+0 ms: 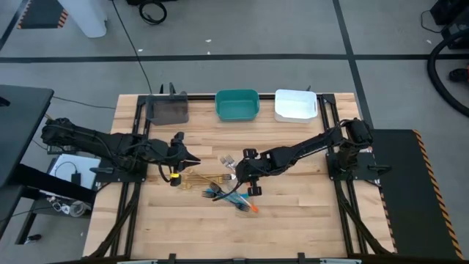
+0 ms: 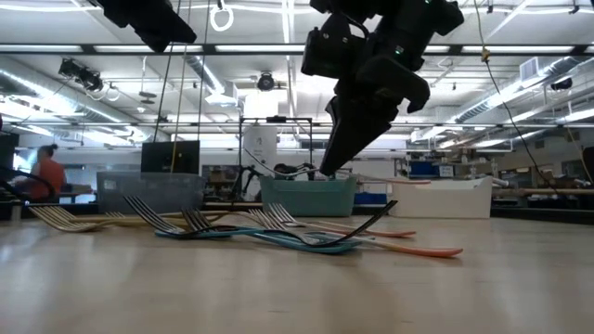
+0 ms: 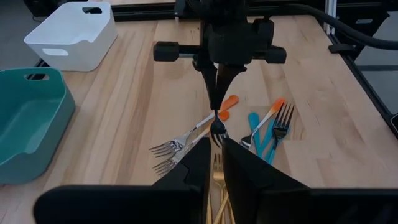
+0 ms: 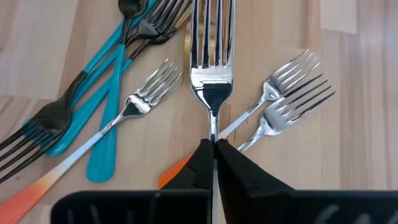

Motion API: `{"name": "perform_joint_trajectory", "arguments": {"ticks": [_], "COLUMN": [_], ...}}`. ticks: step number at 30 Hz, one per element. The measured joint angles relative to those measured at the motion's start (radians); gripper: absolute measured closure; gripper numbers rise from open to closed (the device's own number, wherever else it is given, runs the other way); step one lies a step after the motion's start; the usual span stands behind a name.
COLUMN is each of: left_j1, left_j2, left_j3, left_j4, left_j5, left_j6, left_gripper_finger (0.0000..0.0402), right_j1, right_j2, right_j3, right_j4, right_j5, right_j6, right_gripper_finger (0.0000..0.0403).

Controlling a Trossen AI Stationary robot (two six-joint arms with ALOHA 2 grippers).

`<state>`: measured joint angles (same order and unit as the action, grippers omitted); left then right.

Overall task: Sort silverware by color (type)
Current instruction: Put the orange fork into the blue bin

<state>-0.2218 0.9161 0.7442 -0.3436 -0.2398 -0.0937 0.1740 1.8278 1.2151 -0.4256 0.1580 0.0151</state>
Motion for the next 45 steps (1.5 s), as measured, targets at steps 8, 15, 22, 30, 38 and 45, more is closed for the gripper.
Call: {"name": "perform_joint_trajectory", "arguments": {"ticks": [8,15,22,30,38,45], "left_j1": [0.000,0.000,0.000,0.000,0.000,0.000], "left_j2": [0.000,0.000,0.000,0.000,0.000,0.000], "left_j3": [0.000,0.000,0.000,0.000,0.000,0.000], "left_j4": [-0.001,-0.002,-0.002,-0.002,-0.001,-0.001], "left_j5": [0.000,0.000,0.000,0.000,0.000,0.000], "left_j6": [0.000,0.002,0.012,0.012,0.011,0.011], "left_gripper_finger": [0.0351,0.0351,0.0351,0.0351,0.0351,0.0351], "right_j1": [-0.040,-0.094,-0.154,-0.217,-0.260,-0.302], "right_j2": [0.000,-0.001,-0.001,-0.001,-0.001,-0.001], "right_j3": [0.071,0.130,0.166,0.178,0.178,0.178], "right_j4": [-0.083,-0.123,-0.136,-0.139,-0.138,-0.137], "right_j5": [-0.001,0.000,-0.001,-0.024,-0.029,-0.030], "right_j6": [-0.046,-0.121,-0.196,-0.254,-0.304,-0.340], "right_gripper_finger": [0.0389,0.0389,0.0389,0.0389,0.0389,0.0389]}}
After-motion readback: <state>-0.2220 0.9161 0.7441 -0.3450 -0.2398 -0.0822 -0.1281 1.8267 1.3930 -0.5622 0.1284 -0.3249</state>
